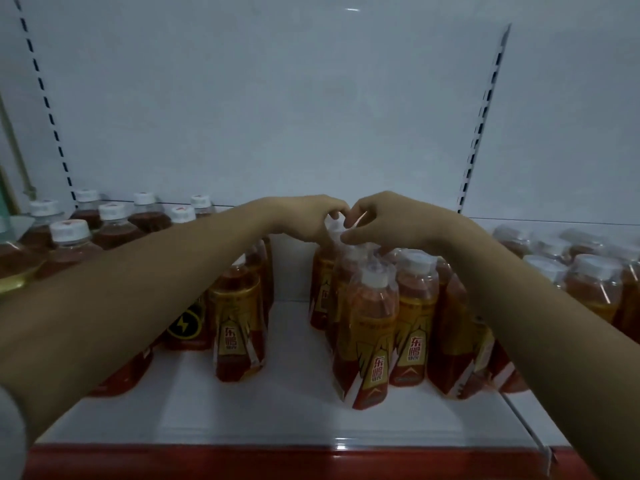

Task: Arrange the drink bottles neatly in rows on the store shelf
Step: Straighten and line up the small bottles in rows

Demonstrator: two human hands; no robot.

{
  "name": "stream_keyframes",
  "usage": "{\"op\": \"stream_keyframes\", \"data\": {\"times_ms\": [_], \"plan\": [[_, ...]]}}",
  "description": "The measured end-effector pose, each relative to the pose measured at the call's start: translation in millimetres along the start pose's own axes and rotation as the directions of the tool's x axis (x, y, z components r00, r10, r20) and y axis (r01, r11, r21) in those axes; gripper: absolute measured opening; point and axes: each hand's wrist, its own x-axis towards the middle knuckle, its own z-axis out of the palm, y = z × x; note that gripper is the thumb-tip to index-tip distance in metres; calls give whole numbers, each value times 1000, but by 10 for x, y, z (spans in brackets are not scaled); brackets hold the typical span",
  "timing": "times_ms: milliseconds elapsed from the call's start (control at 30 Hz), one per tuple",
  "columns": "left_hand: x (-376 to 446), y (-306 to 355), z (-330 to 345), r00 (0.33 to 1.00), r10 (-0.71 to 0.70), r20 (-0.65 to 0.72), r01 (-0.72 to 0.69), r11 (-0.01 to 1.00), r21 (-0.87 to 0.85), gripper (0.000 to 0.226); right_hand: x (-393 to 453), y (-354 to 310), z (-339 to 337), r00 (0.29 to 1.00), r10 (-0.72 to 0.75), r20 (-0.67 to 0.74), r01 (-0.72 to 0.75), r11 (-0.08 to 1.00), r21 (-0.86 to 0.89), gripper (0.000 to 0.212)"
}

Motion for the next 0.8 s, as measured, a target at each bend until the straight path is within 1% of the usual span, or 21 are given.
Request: {"op": "stream_keyframes", "data": {"times_ms": [67, 100, 167, 200, 267, 333, 433, 533, 667, 800], "plan": [[91, -29, 45, 996, 48, 74, -48, 999, -1, 47, 79, 41, -9, 998, 28, 59, -24, 997, -68, 27], [155, -65, 70, 992, 70, 103, -71, 997, 9, 51, 111, 56, -22, 997, 36, 75, -28, 994, -109, 30], [228, -110, 129, 988, 103, 119, -109, 993, 49, 68, 154, 54, -64, 993, 48, 105, -31, 986, -163, 34], [260, -131, 143, 984, 120, 128, -129, 990, 60, 73, 165, 42, -83, 989, 55, 138, -29, 983, -182, 37], [308, -145, 135, 979, 131, 154, -144, 987, 74, 64, 190, 22, -92, 968, 75, 238, -16, 971, -240, 44], [352, -156, 93, 976, 129, 177, -146, 985, 90, 60, 220, 7, -51, 951, 101, 294, -8, 953, -302, 49], [396, -208, 56, 975, 138, 173, -153, 986, 73, 63, 278, 17, -6, 949, 125, 290, -46, 963, -266, 46], [406, -326, 22, 981, 93, 168, -97, 995, 19, 54, 321, 50, -4, 958, 123, 260, -75, 980, -185, 44], [393, -445, -64, 985, 8, 175, -23, 996, 81, 49, 412, 36, 38, 970, 133, 203, -96, 978, -184, 45], [386, -555, -136, 984, -44, 172, 11, 982, 188, 54, 486, 7, 73, 979, 137, 151, -124, 988, -93, 47]]}}
